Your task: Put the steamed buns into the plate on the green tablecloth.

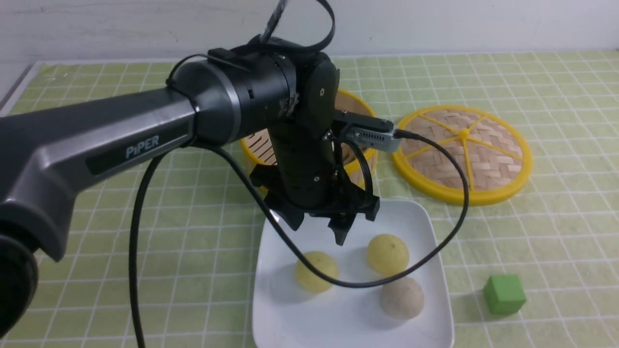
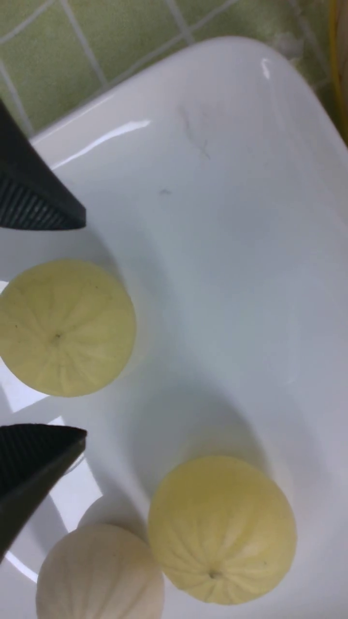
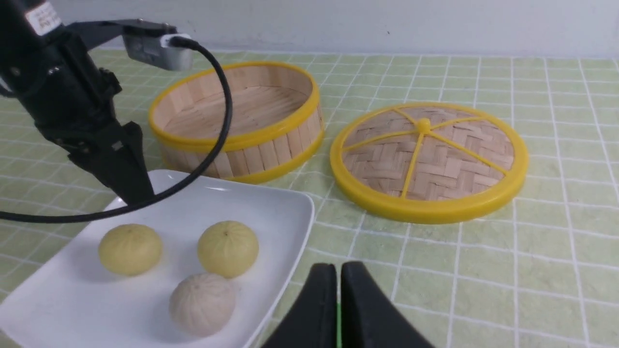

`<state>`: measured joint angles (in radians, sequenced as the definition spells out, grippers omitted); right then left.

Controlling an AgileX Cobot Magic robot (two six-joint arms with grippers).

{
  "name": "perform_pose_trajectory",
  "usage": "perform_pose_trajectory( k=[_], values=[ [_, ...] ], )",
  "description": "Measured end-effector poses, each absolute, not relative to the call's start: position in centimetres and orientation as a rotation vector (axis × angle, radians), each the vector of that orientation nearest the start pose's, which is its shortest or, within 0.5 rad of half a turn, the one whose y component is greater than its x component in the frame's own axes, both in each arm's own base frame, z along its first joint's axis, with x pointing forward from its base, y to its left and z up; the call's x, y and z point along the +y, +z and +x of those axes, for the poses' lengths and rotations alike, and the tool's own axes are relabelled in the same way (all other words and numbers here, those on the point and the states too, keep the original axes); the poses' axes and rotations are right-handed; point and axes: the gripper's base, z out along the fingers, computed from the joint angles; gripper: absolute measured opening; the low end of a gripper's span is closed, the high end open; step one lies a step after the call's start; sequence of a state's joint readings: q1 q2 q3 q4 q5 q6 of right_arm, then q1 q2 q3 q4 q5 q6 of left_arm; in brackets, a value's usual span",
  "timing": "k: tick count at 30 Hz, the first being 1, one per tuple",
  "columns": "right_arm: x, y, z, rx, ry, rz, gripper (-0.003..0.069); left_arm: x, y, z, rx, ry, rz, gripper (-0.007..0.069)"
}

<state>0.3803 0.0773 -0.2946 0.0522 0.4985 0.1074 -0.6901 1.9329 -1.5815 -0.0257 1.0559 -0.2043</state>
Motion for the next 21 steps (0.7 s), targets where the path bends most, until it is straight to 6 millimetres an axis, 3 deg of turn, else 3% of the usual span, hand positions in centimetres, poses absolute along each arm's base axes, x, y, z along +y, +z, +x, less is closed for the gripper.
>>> perform_pose_trajectory(
  k=[13,17,21],
  values=[
    [2.5,26.41,3.66,1.725,0.426,-0.343,-0.0012,-26.02,24.09,31.19,2.84,-0.189,0.689,0.0514],
    [2.52,26.38,3.66,1.725,0.429,-0.343,-0.0011,-26.02,24.09,31.19,2.84,-0.189,0.689,0.0384],
    [2.52,26.38,3.66,1.725,0.429,-0.343,-0.0009,-26.01,24.16,31.2,2.841,-0.187,0.69,0.0121]
  ],
)
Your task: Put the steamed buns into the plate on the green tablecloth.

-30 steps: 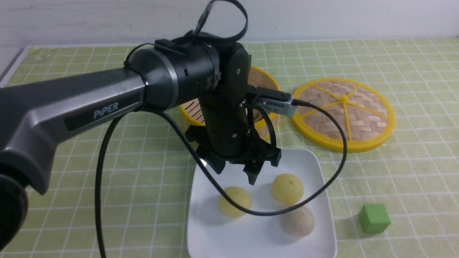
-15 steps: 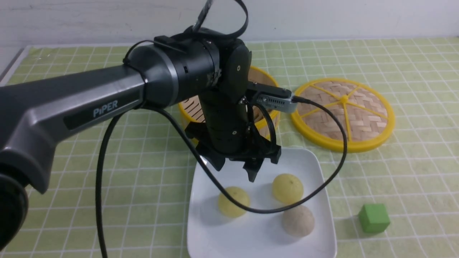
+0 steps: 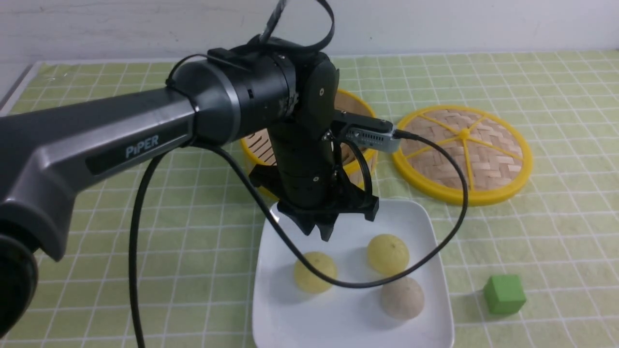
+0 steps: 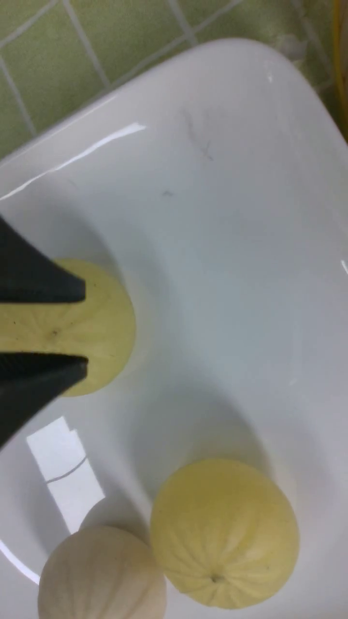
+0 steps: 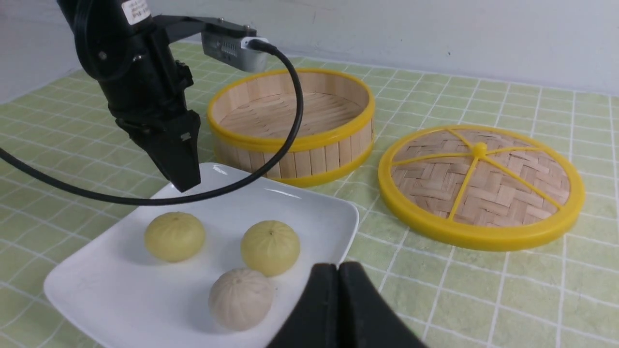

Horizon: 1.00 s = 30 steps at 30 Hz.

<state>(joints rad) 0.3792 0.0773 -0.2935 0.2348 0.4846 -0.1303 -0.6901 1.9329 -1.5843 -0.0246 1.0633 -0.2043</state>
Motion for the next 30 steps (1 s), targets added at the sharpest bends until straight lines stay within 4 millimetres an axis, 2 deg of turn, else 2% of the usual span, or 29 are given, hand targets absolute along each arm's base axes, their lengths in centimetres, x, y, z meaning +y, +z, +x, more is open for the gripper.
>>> perform_pose_trajectory(
  k=[1,4,7,8,9,11,13,17,23,24,25,27,30],
  values=[
    [2.5,26.4,3.7,1.725,0.429,-0.343,-0.0008,-26.0,24.3,31.3,2.837,-0.18,0.693,0.0068],
    [2.5,26.4,3.7,1.726,0.429,-0.343,-0.0008,-26.0,25.4,31.5,2.826,-0.159,0.7,0.0005],
    [2.5,26.4,3.7,1.726,0.429,-0.343,-0.0006,-26.0,26.9,31.6,2.812,-0.159,0.699,0.0002],
    [2.5,26.4,3.7,1.726,0.429,-0.343,-0.0005,-25.9,28.1,31.5,2.808,-0.159,0.699,0.0002],
    [2.5,26.4,3.7,1.726,0.429,-0.343,-0.0005,-25.9,28.3,31.4,2.806,-0.158,0.698,0.0002],
    [2.5,26.0,3.7,1.73,0.427,-0.343,-0.0002,-25.4,31.2,31.1,2.741,-0.178,0.685,0.0002],
    [2.4,25.3,3.7,1.731,0.409,-0.35,-0.0001,-24.9,32.9,30.7,2.702,-0.183,0.678,0.0002],
    [2.0,23.2,4.1,1.738,0.301,-0.334,0.0001,-23.7,35.6,29.4,2.642,-0.191,0.664,0.0002],
    [1.1,18.0,4.9,1.865,0.099,-0.247,0.0002,-21.6,38.9,27.2,2.559,-0.207,0.642,0.0002],
    [1.1,18.0,4.9,1.865,0.099,-0.247,0.0002,-21.5,39.0,27.1,2.556,-0.208,0.641,0.0002],
    [1.0,17.1,5.0,1.895,0.077,-0.225,0.0003,-20.7,39.9,26.3,2.533,-0.205,0.636,0.0002],
    [0.9,17.2,5.1,1.887,0.063,-0.209,0.0005,-19.6,40.8,25.1,2.507,-0.195,0.629,0.0002],
    [0.8,17.1,5.1,1.895,0.045,-0.187,0.0008,-17.0,41.8,22.3,2.472,-0.184,0.619,0.0002]
  ],
)
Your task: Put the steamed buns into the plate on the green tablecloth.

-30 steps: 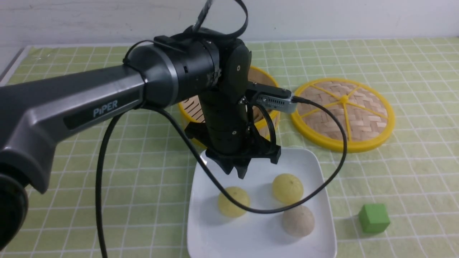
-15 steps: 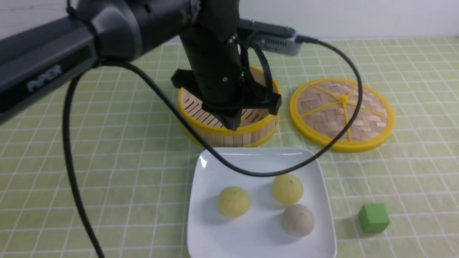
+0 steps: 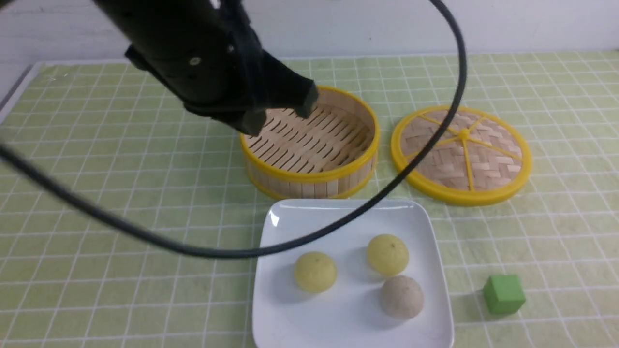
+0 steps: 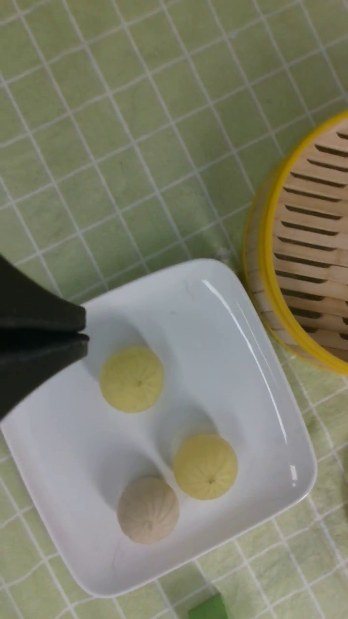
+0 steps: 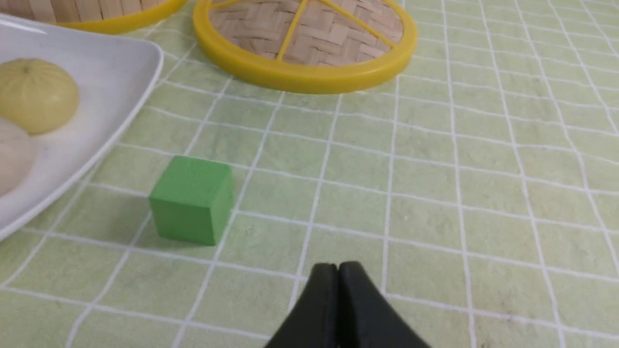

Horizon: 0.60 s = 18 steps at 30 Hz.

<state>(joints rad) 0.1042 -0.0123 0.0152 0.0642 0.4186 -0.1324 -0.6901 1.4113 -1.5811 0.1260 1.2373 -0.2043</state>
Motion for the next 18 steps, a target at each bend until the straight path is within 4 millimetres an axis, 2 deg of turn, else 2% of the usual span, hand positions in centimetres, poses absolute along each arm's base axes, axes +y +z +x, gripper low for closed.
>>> perform_pose_trajectory(
  k=[8,12,18],
  values=[
    [0.7,17.1,5.1,1.897,0.033,-0.173,0.0014,-11.6,42.7,16.1,2.396,-0.193,0.587,0.0002],
    [0.7,17.1,5.1,1.897,0.032,-0.173,0.0019,-9.3,41.9,13.6,2.387,-0.193,0.537,0.0004],
    [0.7,17.2,5.1,1.893,0.046,-0.153,0.0027,-6.8,40.2,11.0,2.383,-0.184,0.465,0.0007]
  ],
)
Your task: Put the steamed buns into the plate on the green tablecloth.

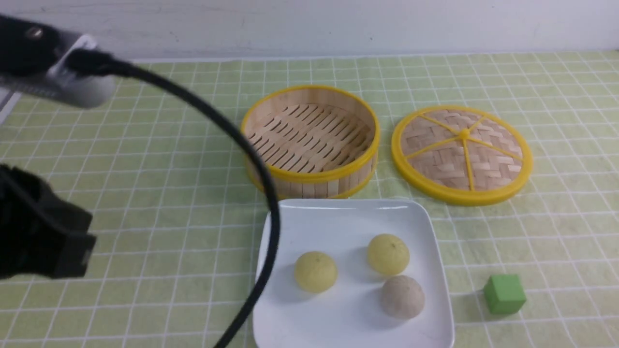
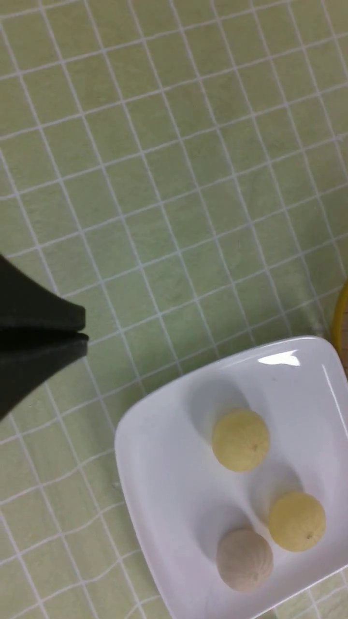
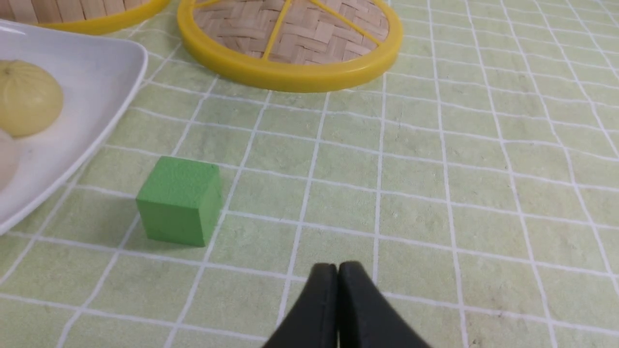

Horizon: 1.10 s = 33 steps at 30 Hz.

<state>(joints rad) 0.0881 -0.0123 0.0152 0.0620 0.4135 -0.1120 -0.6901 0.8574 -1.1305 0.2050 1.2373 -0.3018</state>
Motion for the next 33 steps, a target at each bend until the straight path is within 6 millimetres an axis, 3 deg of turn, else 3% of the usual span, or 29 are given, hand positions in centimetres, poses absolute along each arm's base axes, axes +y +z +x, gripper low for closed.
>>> perform_pose_trajectory(
  k=[9,30,33],
  values=[
    [0.7,17.2,5.2,1.884,0.139,-0.017,0.0037,-5.8,40.0,10.0,2.371,-0.208,0.385,0.0013],
    [0.0,17.2,5.2,1.883,0.054,0.102,0.005,-5.5,40.1,10.1,2.357,-0.172,0.354,0.0017],
    [0.0,17.2,5.2,1.883,0.053,0.103,0.0055,-4.9,39.0,9.0,2.377,-0.223,0.33,0.0015]
  ],
)
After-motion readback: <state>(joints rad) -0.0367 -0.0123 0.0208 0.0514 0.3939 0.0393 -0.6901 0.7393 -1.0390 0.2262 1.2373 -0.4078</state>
